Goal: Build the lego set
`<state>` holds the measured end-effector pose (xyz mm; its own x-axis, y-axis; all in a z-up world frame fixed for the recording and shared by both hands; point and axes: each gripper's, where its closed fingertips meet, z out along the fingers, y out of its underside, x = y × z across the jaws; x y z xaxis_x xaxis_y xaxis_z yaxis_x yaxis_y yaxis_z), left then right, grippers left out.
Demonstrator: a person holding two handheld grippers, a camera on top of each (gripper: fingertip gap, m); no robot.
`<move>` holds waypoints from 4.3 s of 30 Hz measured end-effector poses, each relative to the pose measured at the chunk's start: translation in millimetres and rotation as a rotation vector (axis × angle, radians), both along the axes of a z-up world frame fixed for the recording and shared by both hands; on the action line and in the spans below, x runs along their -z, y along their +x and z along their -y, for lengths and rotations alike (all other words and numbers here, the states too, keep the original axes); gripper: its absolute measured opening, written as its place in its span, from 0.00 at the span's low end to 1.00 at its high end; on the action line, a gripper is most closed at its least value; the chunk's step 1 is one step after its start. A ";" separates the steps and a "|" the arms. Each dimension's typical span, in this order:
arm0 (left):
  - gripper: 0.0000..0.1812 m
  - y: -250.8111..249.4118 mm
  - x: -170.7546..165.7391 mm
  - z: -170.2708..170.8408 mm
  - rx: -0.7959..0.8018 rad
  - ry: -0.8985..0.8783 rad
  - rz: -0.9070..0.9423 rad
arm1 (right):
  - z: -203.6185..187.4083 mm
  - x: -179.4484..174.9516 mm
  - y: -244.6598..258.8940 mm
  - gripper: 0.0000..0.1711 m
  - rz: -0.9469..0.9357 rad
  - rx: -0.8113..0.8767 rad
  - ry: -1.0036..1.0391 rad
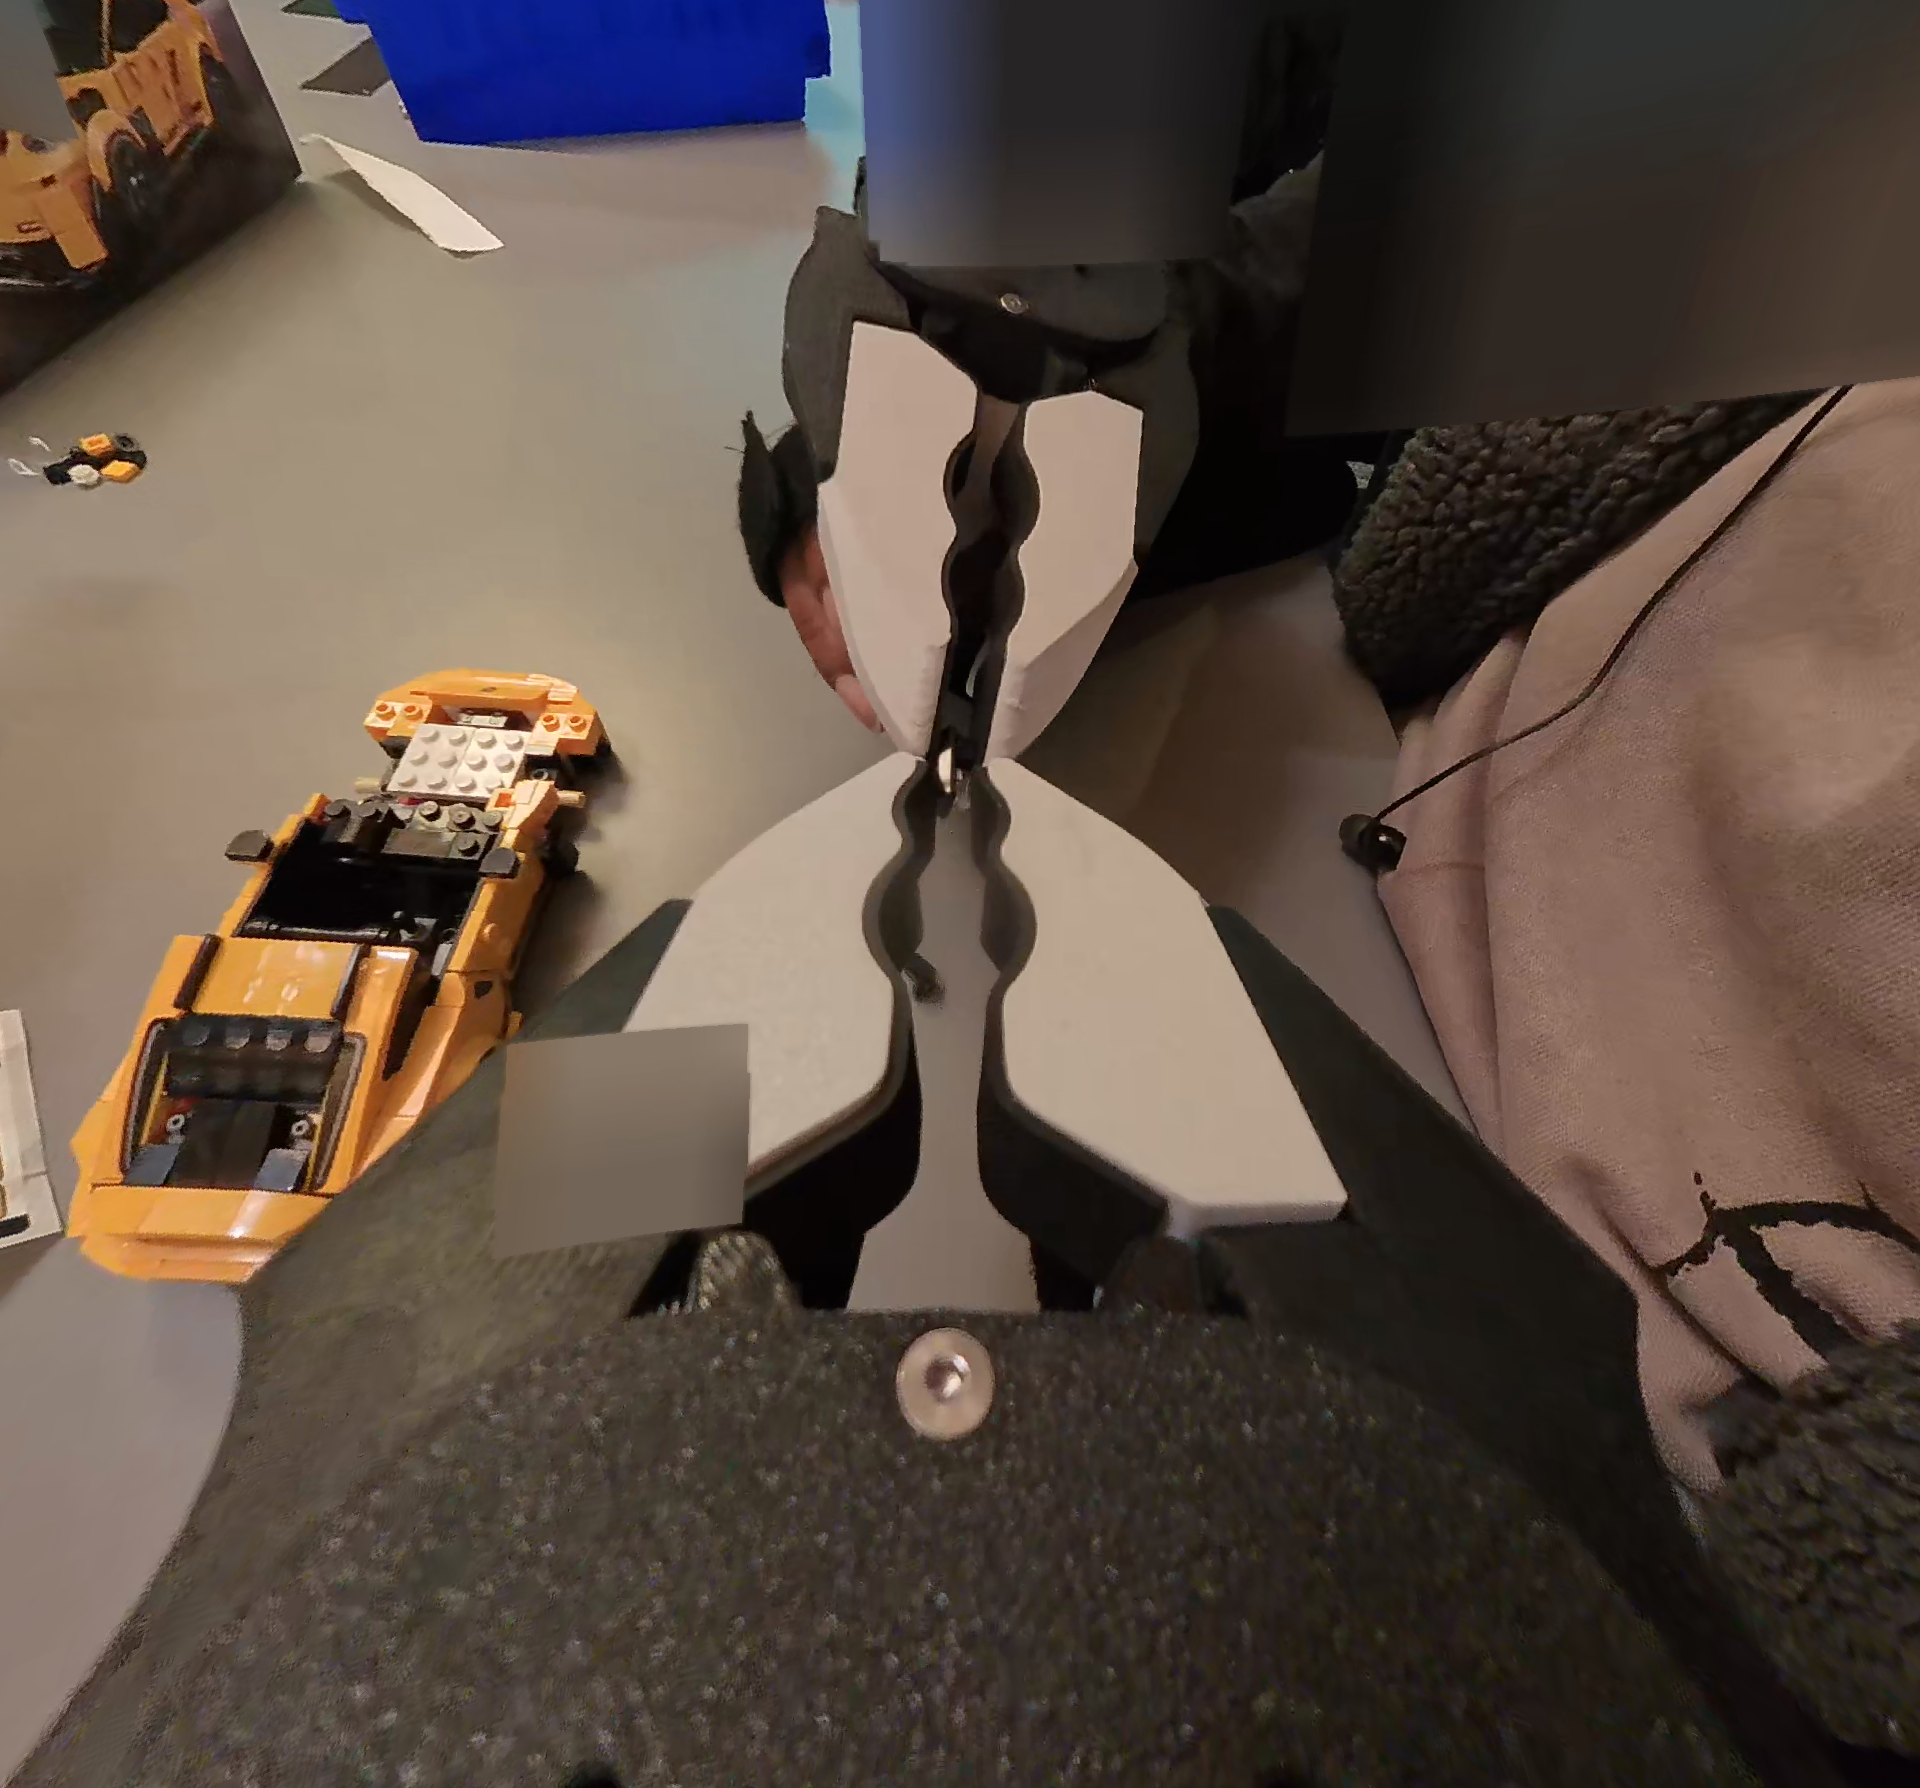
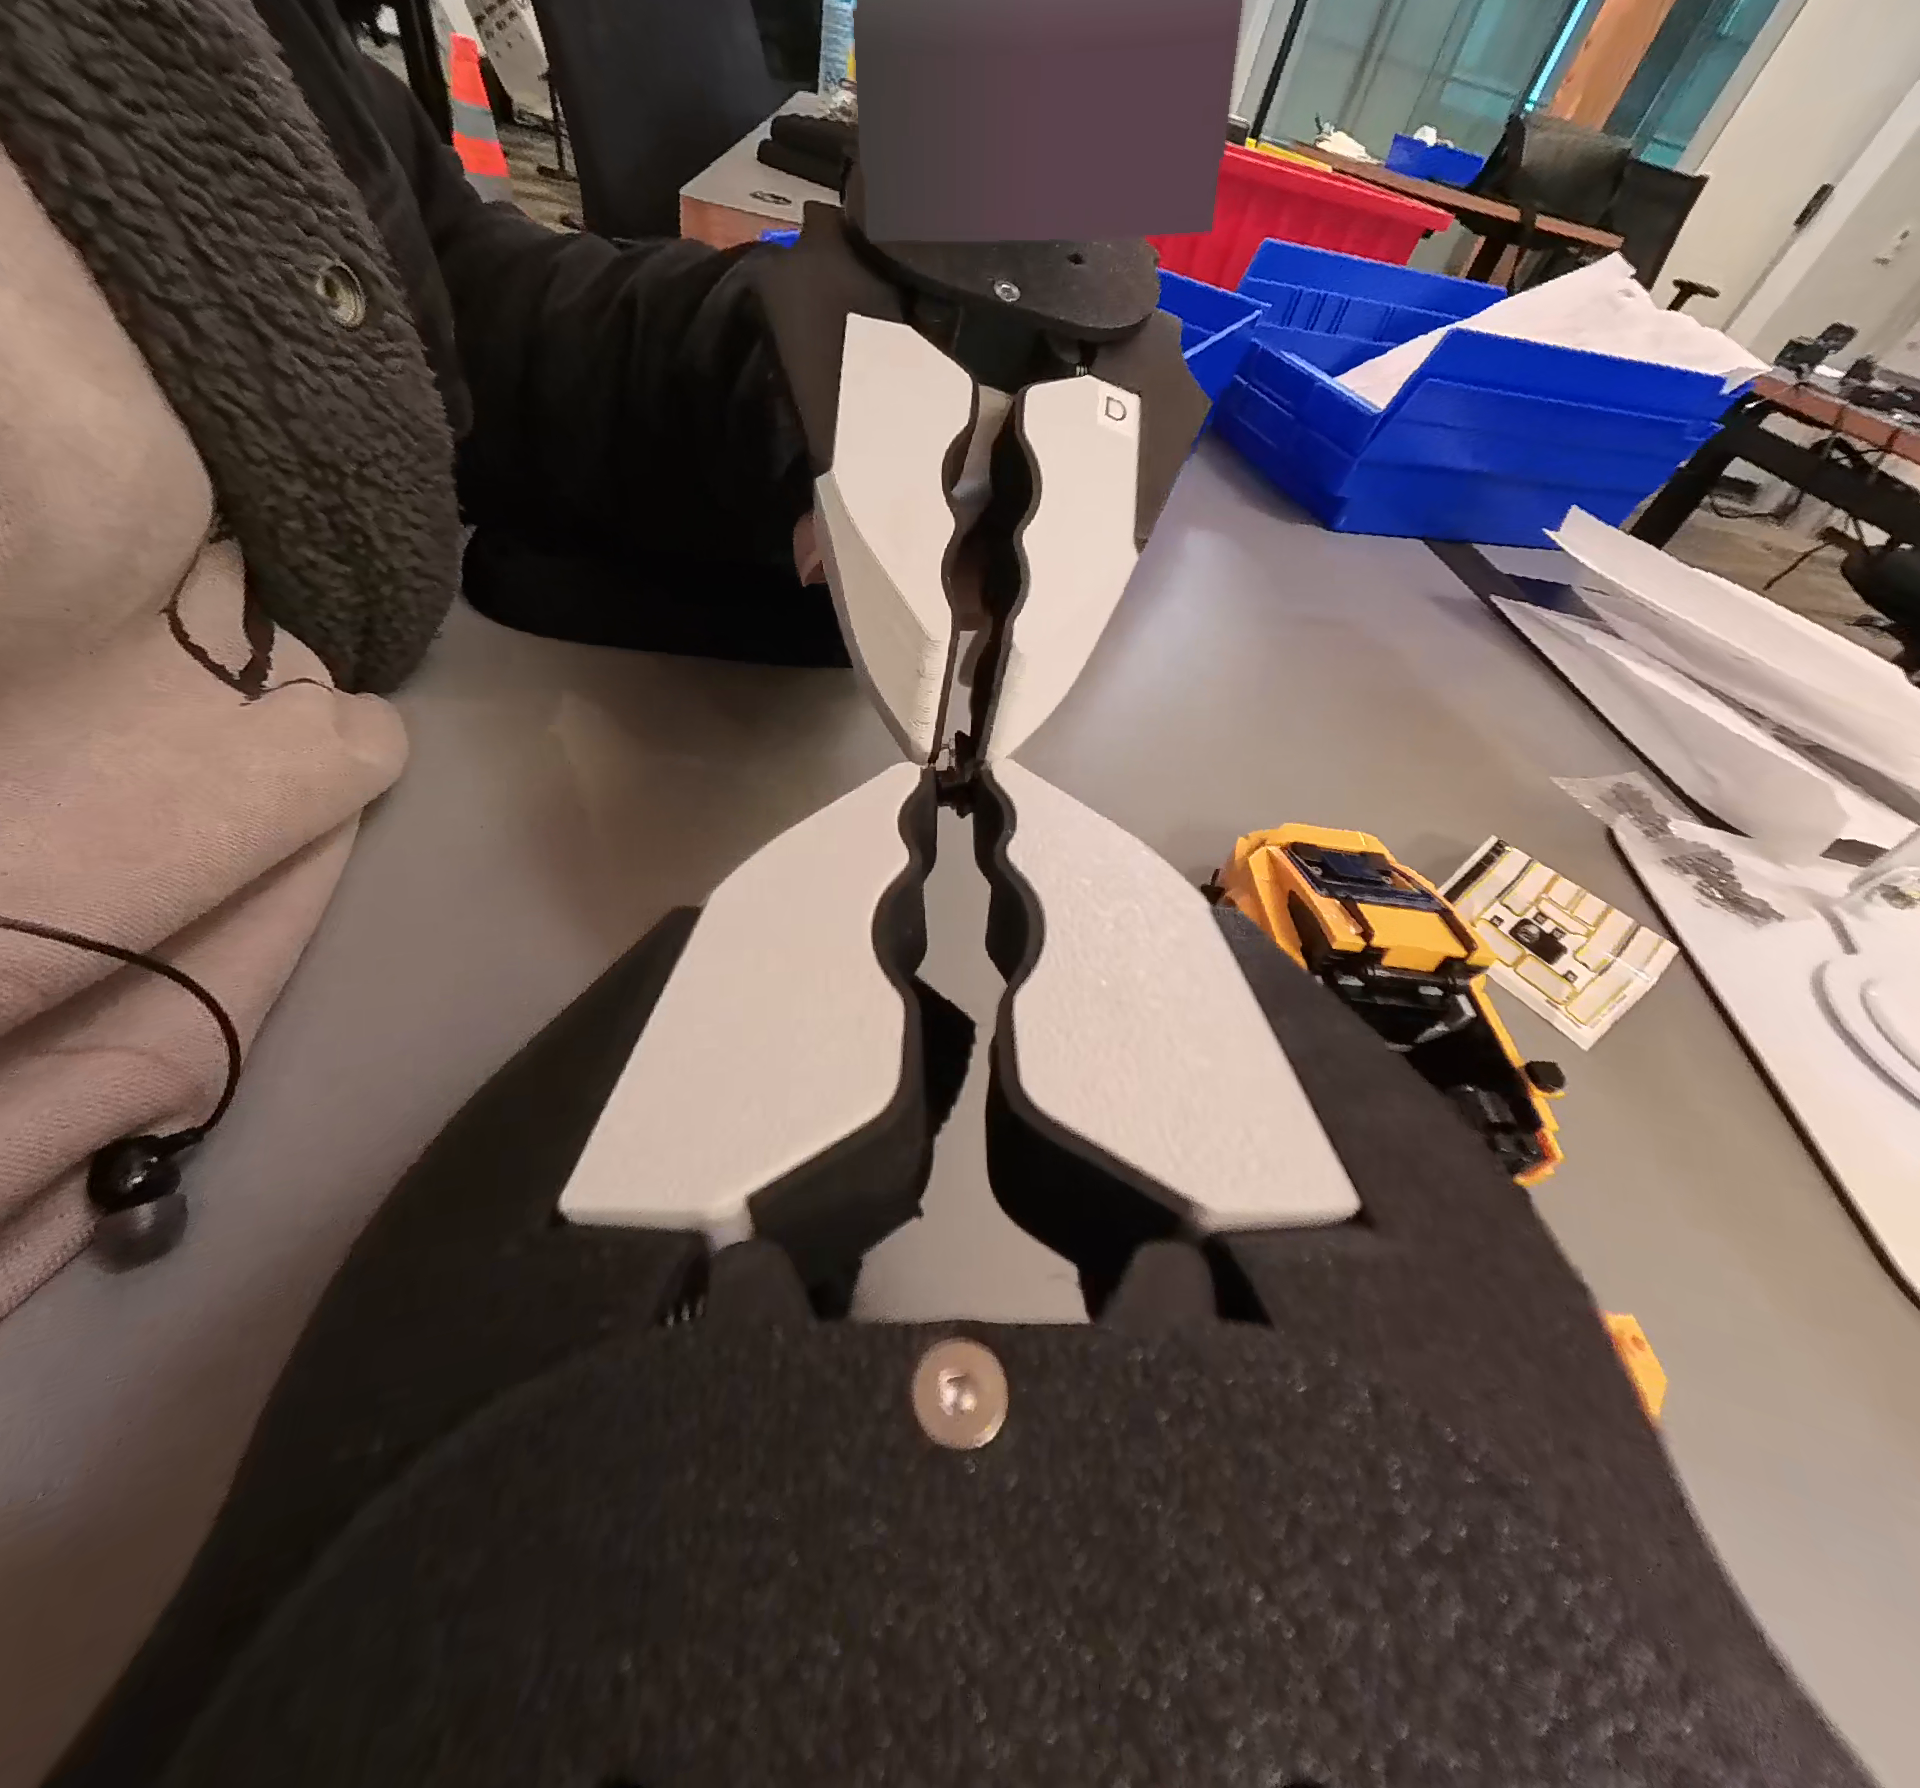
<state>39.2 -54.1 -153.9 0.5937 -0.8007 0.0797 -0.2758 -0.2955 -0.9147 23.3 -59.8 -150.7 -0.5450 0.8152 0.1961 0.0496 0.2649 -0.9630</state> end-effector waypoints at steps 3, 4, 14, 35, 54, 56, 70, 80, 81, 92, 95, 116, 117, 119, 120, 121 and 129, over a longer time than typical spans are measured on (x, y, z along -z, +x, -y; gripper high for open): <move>0.04 -1.6 -3.7 -1.4 -0.024 0.014 0.009 | -1.2 -3.5 -1.4 0.04 -0.016 0.029 0.004; 0.04 -1.8 -4.6 -1.7 -0.029 0.016 0.013 | -1.4 -4.4 -1.5 0.04 -0.017 0.033 0.001; 0.04 -2.3 -9.2 -2.0 -0.049 0.062 0.009 | -0.9 -9.4 0.0 0.04 -0.011 0.048 -0.039; 0.04 4.0 -6.9 6.2 0.017 0.174 -0.090 | 8.0 -13.7 11.9 0.04 0.006 -0.060 -0.119; 0.04 -5.2 -3.4 -3.4 -0.033 0.196 -0.081 | -4.9 -9.0 6.1 0.09 0.008 0.037 -0.063; 0.04 -18.3 1.5 -6.9 -0.069 0.184 -0.110 | -7.8 -2.4 10.1 0.09 0.046 0.017 -0.035; 0.03 -27.9 52.6 -2.0 -0.012 -0.037 -0.181 | -8.9 88.1 11.6 0.09 0.468 0.046 0.347; 0.03 -25.7 55.4 -3.3 -0.017 -0.052 -0.175 | -7.8 96.5 7.1 0.06 0.535 0.036 0.389; 0.03 -25.3 55.9 -3.3 -0.017 -0.054 -0.176 | -10.0 96.7 6.7 0.04 0.537 0.050 0.397; 0.03 -25.6 61.1 -5.9 -0.033 -0.074 -0.168 | -29.6 96.3 7.6 0.02 0.574 0.152 0.389; 0.03 -25.8 62.0 -7.5 -0.041 -0.073 -0.162 | -33.8 94.2 8.5 0.02 0.574 0.163 0.369; 0.03 -21.2 61.0 -8.0 -0.049 -0.047 -0.164 | -46.2 87.5 4.6 0.02 0.556 0.201 0.260; 0.03 -18.9 63.4 -6.9 -0.040 -0.055 -0.173 | -50.8 92.8 5.5 0.02 0.593 0.234 0.285; 0.03 -14.8 68.3 -5.1 -0.025 -0.068 -0.195 | -51.0 93.6 6.0 0.02 0.638 0.270 0.264; 0.03 -13.2 70.6 -4.3 -0.019 -0.074 -0.206 | -48.2 94.2 7.8 0.02 0.672 0.270 0.238; 0.03 -11.9 72.8 -3.6 -0.013 -0.078 -0.216 | -44.3 94.3 10.0 0.02 0.694 0.257 0.218; 0.03 -10.3 75.7 -1.0 -0.002 -0.102 -0.213 | -5.8 76.6 29.9 0.10 0.748 -0.017 -0.027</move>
